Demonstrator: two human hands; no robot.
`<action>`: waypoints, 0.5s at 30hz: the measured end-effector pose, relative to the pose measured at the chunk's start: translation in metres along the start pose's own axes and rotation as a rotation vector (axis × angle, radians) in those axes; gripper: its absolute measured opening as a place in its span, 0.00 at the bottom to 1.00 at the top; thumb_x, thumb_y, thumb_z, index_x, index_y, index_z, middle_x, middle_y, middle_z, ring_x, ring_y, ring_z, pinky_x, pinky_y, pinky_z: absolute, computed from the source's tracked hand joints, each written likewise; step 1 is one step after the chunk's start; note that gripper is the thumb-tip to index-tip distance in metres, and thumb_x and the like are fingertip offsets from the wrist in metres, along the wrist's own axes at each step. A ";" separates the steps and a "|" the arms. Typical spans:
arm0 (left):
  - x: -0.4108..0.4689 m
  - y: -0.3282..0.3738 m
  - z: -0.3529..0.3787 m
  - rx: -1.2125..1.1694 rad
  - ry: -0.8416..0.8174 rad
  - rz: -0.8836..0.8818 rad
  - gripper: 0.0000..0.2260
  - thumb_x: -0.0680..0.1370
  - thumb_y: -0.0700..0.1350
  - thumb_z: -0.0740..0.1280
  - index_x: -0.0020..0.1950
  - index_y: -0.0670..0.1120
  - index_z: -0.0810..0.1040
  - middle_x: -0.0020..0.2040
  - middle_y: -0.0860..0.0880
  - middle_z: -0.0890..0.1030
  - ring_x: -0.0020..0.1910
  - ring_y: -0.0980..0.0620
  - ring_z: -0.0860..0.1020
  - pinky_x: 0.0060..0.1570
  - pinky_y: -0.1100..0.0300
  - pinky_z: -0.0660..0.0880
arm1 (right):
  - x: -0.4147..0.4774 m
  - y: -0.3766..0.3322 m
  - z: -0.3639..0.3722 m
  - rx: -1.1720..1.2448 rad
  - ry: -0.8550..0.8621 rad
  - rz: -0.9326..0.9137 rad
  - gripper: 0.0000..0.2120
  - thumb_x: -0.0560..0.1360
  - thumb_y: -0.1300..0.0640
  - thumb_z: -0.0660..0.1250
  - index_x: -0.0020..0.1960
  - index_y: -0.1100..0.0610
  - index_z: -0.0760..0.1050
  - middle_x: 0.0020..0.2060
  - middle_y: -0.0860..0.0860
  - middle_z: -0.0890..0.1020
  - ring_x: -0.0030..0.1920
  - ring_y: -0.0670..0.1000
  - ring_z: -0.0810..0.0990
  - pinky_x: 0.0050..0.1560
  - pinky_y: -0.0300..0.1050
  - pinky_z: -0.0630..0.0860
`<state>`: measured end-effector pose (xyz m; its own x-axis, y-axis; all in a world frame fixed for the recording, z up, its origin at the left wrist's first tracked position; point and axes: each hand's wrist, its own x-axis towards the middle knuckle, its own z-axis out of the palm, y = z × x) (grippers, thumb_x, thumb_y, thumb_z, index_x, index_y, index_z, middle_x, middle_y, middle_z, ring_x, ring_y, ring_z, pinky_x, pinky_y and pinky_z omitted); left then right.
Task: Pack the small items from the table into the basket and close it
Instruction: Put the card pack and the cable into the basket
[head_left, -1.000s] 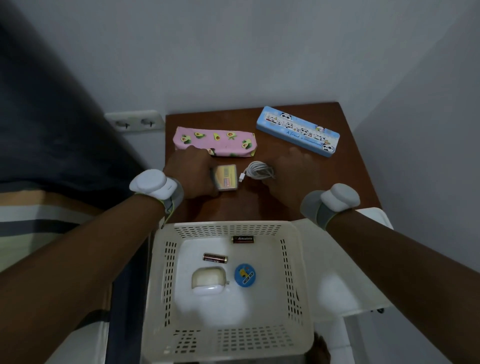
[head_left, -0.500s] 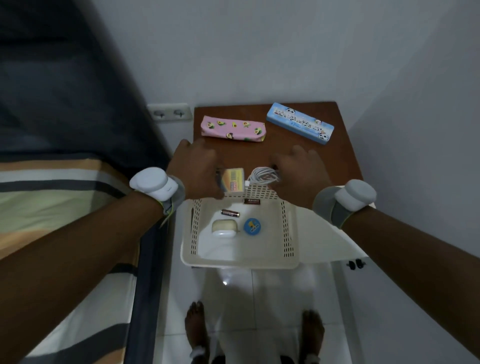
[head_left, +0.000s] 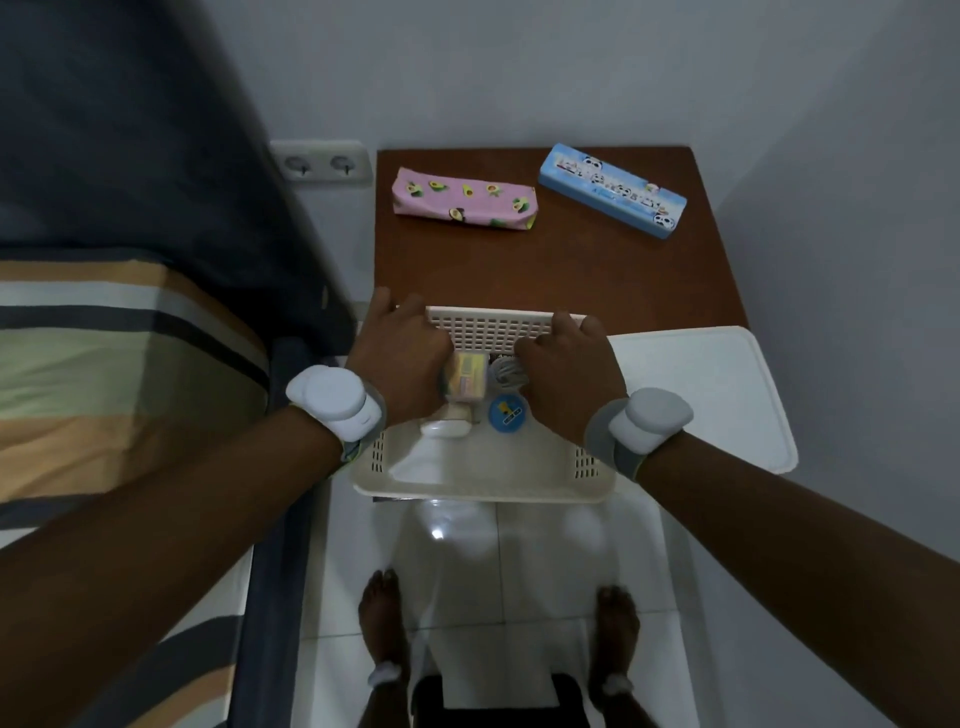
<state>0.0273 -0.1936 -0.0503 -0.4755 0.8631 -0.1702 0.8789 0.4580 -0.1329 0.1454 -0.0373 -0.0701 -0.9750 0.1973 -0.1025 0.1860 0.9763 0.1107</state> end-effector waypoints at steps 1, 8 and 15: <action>0.000 0.002 0.003 0.005 -0.003 0.002 0.12 0.68 0.52 0.70 0.47 0.48 0.85 0.42 0.47 0.81 0.52 0.45 0.74 0.55 0.48 0.58 | -0.001 -0.001 0.003 -0.006 -0.013 -0.007 0.09 0.74 0.54 0.67 0.53 0.52 0.80 0.49 0.52 0.85 0.54 0.56 0.78 0.56 0.53 0.72; 0.001 0.001 0.012 -0.008 -0.014 0.009 0.11 0.72 0.52 0.68 0.48 0.50 0.85 0.45 0.48 0.84 0.54 0.45 0.75 0.57 0.47 0.59 | -0.006 0.000 0.008 -0.002 -0.044 -0.014 0.11 0.77 0.55 0.64 0.57 0.52 0.79 0.53 0.51 0.83 0.56 0.55 0.77 0.60 0.54 0.72; 0.003 -0.007 -0.025 -0.010 0.085 0.035 0.14 0.68 0.56 0.71 0.50 0.52 0.86 0.42 0.50 0.83 0.51 0.47 0.75 0.51 0.50 0.57 | 0.002 0.015 -0.039 0.018 0.051 -0.030 0.16 0.73 0.44 0.66 0.56 0.52 0.80 0.48 0.50 0.85 0.52 0.55 0.74 0.51 0.50 0.64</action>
<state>0.0204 -0.1893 -0.0250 -0.4401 0.8933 -0.0909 0.8955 0.4291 -0.1180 0.1416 -0.0262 -0.0299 -0.9850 0.1639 -0.0546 0.1586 0.9832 0.0903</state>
